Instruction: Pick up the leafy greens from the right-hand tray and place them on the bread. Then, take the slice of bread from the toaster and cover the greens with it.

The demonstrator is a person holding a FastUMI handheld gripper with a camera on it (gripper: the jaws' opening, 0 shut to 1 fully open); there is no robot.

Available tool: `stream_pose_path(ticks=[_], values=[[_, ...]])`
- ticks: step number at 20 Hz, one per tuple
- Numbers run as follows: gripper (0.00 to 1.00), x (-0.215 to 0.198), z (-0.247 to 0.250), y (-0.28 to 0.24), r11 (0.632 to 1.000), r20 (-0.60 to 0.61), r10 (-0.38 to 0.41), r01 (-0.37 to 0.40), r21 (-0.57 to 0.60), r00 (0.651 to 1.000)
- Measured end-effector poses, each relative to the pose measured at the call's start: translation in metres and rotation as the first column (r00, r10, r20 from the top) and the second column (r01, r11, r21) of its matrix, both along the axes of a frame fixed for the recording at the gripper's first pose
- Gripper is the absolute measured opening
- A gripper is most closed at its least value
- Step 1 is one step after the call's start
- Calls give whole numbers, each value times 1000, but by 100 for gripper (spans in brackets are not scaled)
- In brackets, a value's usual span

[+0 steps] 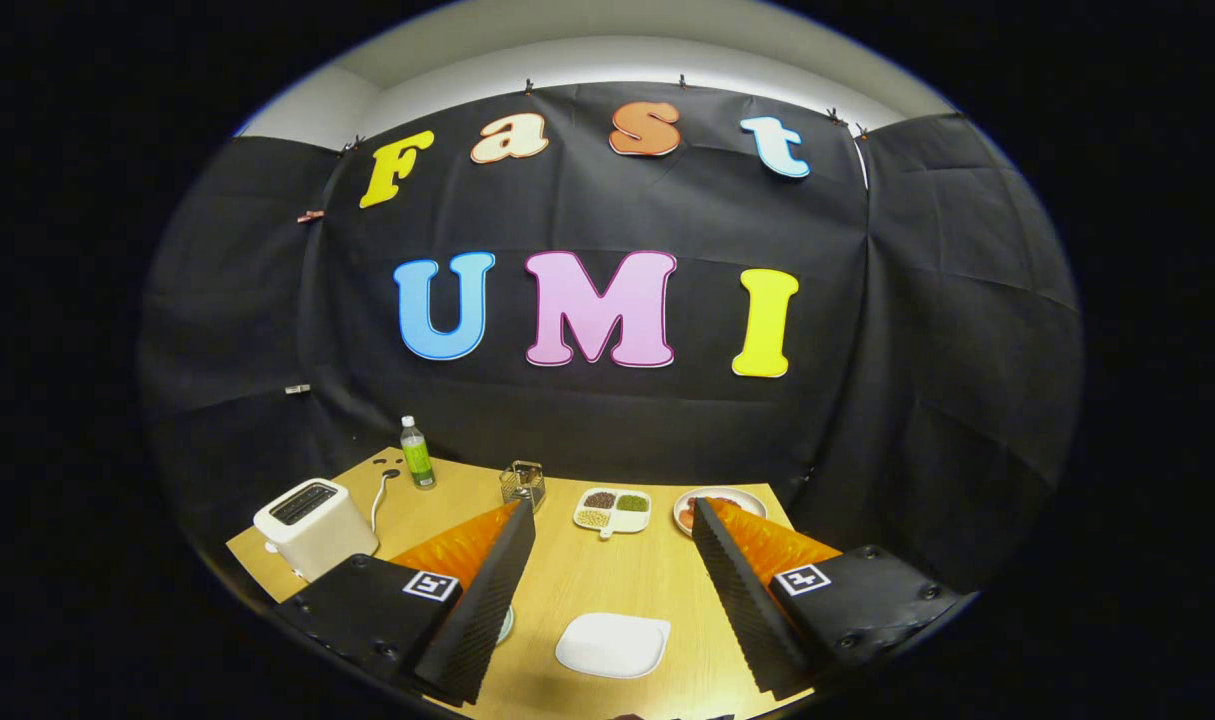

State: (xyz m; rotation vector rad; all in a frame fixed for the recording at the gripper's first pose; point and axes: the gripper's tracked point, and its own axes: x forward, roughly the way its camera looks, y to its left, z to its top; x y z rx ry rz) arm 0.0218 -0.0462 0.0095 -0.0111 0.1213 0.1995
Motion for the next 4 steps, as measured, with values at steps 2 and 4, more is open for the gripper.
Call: stream_pose_path(ticks=[2,4], values=[[98,1,-3,-5,1000,-5,24,-24,-1,1000],[98,3,-7,-8,999,-14,41,-41,-5,999]])
